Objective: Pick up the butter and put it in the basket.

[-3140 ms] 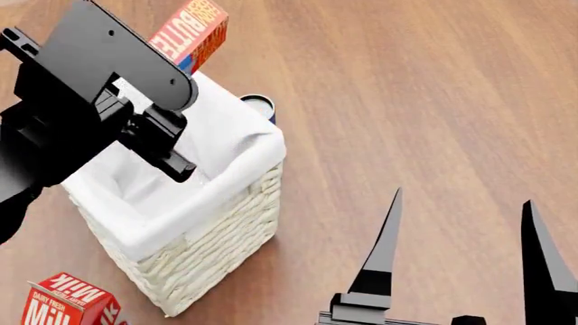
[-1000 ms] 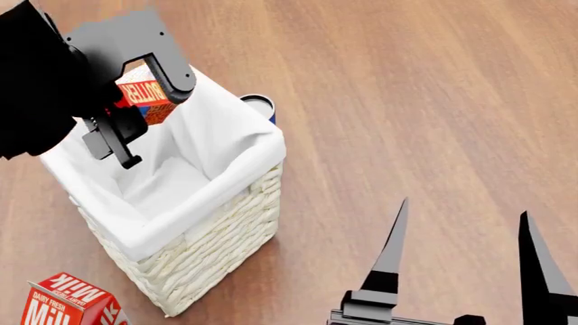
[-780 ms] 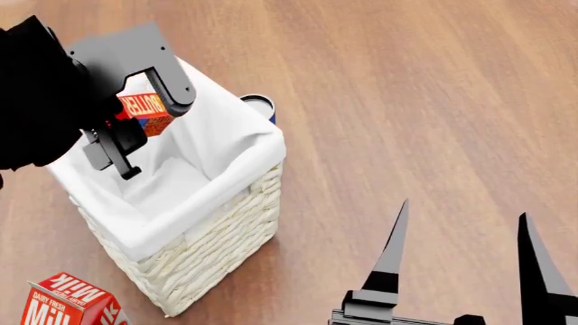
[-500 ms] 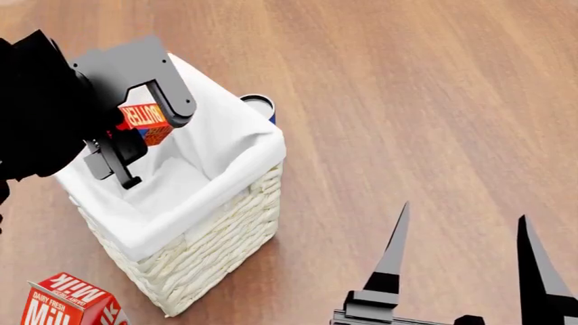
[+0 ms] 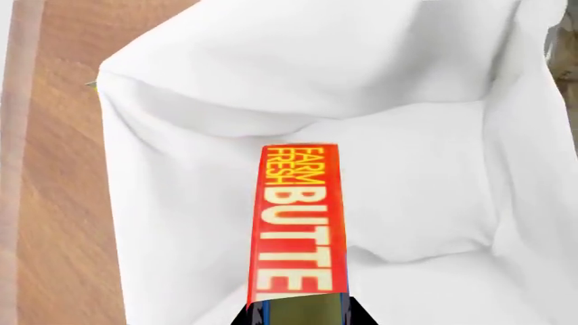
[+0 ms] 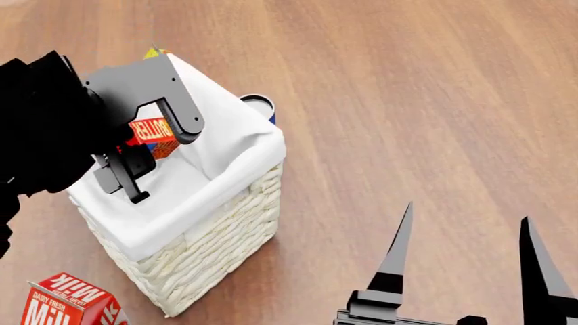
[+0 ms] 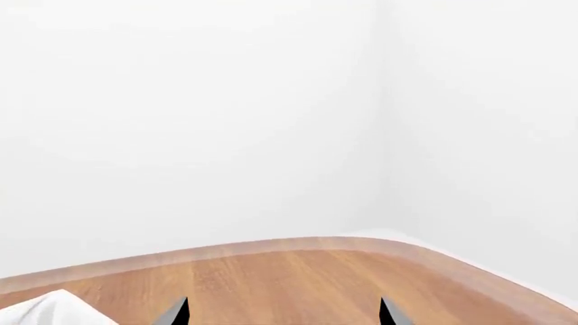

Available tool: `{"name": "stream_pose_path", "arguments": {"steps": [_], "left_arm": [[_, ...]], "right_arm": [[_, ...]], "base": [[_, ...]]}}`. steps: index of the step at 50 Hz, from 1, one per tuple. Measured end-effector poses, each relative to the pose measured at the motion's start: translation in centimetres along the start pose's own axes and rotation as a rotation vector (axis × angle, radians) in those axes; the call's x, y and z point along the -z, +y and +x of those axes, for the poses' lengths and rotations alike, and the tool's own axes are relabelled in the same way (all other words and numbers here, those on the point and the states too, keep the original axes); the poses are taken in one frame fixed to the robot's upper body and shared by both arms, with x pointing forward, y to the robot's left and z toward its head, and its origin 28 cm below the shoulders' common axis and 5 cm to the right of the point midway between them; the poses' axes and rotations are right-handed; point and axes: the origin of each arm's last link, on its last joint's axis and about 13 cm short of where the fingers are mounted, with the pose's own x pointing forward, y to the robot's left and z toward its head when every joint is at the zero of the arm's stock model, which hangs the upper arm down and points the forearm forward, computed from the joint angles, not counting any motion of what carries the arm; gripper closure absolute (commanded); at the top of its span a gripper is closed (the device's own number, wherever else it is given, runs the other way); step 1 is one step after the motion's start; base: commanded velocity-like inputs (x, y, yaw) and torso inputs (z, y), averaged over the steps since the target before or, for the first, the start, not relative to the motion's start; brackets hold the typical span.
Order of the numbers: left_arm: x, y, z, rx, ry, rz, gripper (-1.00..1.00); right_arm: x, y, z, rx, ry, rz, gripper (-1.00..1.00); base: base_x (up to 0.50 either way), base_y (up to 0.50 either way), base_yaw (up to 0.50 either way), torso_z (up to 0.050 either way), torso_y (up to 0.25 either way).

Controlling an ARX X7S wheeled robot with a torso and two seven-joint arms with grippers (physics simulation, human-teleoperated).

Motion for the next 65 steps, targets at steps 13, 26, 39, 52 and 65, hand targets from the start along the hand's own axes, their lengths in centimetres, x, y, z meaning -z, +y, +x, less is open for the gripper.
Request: {"name": "stream_pose_path", "arguments": {"steps": [13, 26, 39, 52, 65], "left_arm": [[0.23, -0.51, 0.6, 0.0, 0.001, -0.002, 1.0], [0.28, -0.69, 0.79, -0.014, -0.006, -0.012, 1.0], [0.29, -0.83, 0.9, -0.033, -0.01, -0.018, -1.0], [0.07, -0.71, 0.73, -0.06, -0.012, 0.001, -1.0], [0.01, -0.58, 0.61, -0.077, -0.013, 0.006, -1.0]], "right_arm": [[0.03, -0.07, 0.0, 0.004, 0.002, 0.002, -1.0], [0.01, -0.18, -0.01, 0.009, 0.002, 0.002, -1.0], [0.0, -0.24, -0.01, 0.011, 0.001, 0.002, -1.0], [-0.04, -0.26, 0.01, 0.012, 0.0, 0.002, -1.0], [-0.06, -0.26, 0.01, 0.011, -0.002, 0.003, -1.0]], "base": [[0.0, 0.0, 0.0, 0.0, 0.001], [0.0, 0.0, 0.0, 0.001, 0.001], [0.0, 0.0, 0.0, 0.0, 0.001], [0.0, 0.0, 0.0, 0.0, 0.0], [0.0, 0.0, 0.0, 0.0, 0.0]]}}
